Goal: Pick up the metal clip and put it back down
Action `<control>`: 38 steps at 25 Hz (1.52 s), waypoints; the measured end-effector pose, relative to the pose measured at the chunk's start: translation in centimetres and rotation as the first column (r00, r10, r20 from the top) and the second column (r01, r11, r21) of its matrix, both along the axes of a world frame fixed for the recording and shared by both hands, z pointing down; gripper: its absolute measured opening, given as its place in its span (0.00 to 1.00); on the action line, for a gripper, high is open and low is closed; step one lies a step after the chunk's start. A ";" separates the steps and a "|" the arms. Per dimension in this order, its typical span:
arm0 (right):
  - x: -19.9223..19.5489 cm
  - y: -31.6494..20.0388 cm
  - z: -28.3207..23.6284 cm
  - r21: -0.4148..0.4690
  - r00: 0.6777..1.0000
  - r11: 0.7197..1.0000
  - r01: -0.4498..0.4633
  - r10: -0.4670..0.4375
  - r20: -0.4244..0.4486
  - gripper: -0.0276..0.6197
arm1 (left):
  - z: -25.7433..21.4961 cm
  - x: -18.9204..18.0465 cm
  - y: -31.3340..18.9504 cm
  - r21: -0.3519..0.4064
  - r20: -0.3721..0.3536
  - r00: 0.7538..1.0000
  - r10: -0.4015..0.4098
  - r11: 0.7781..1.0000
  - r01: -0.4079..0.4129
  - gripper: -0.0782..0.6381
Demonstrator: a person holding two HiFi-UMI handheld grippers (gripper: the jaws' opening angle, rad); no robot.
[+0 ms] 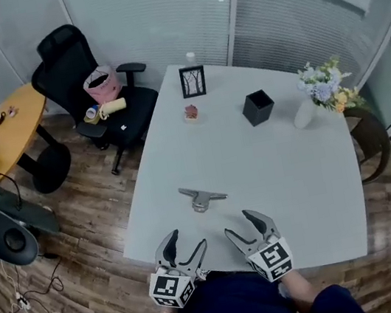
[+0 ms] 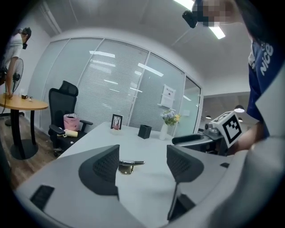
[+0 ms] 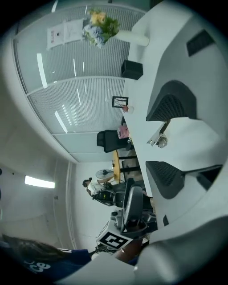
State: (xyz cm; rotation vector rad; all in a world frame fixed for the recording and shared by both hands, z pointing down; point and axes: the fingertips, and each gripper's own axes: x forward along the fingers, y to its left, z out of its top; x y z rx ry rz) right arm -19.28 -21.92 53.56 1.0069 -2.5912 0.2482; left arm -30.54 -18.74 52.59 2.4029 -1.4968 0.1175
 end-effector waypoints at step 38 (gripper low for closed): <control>3.8 1.8 -2.0 0.108 0.987 0.983 -0.150 0.144 0.064 0.06 | -2.4 2.2 1.3 0.038 -0.030 0.993 0.116 0.993 -0.115 0.11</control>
